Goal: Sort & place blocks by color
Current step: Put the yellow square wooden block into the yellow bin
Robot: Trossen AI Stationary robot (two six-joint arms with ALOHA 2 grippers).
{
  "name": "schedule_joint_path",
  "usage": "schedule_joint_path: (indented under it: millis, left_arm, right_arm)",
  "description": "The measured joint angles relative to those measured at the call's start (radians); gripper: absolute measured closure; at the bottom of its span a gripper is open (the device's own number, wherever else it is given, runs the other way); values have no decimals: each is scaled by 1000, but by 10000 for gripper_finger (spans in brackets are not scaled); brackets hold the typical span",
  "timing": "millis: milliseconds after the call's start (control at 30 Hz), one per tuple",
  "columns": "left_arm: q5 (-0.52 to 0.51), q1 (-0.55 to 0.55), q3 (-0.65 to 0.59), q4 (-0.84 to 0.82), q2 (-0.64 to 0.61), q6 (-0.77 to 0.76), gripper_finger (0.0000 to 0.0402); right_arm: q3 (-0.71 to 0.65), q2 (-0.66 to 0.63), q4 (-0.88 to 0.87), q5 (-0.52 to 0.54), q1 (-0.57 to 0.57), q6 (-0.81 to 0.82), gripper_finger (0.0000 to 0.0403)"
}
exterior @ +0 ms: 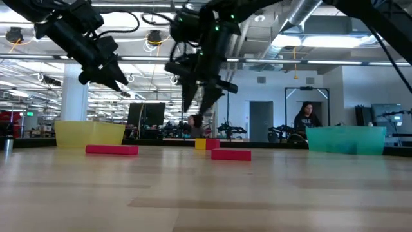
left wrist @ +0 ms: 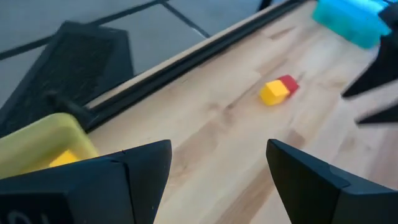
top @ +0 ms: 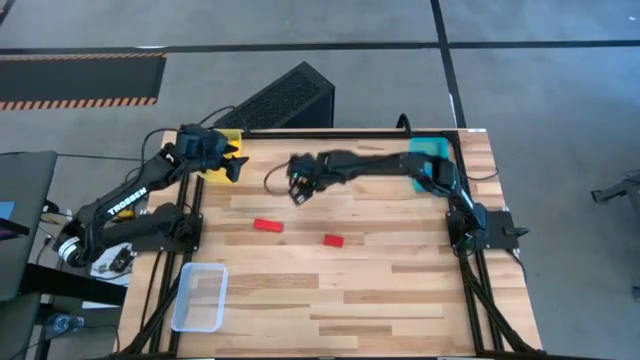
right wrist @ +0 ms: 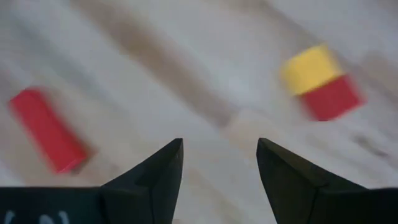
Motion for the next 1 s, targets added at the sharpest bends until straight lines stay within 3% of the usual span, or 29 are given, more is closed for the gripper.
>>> schedule_joint_path:
  millis: [233,467,633,867,1000]
  left_arm:
    - [116,0,0,151,71,-3,152]
    - [194,0,0,268,139,-153,152]
    - [336,-1,0,434,133,-184,152]
    - [274,0,1,569,135,-247,152]
    - [237,0,1,569,135,-226,152]
  right_arm:
    - [9,-14,-23,30,22,-117,191]
    - [9,-10,69,-188,-99,-78,189]
    - [39,-2,66,-216,-109,-179,189]
    - [59,41,-7,-204,-183,-225,188]
    - [165,117,-93,-213,-196,-243,188]
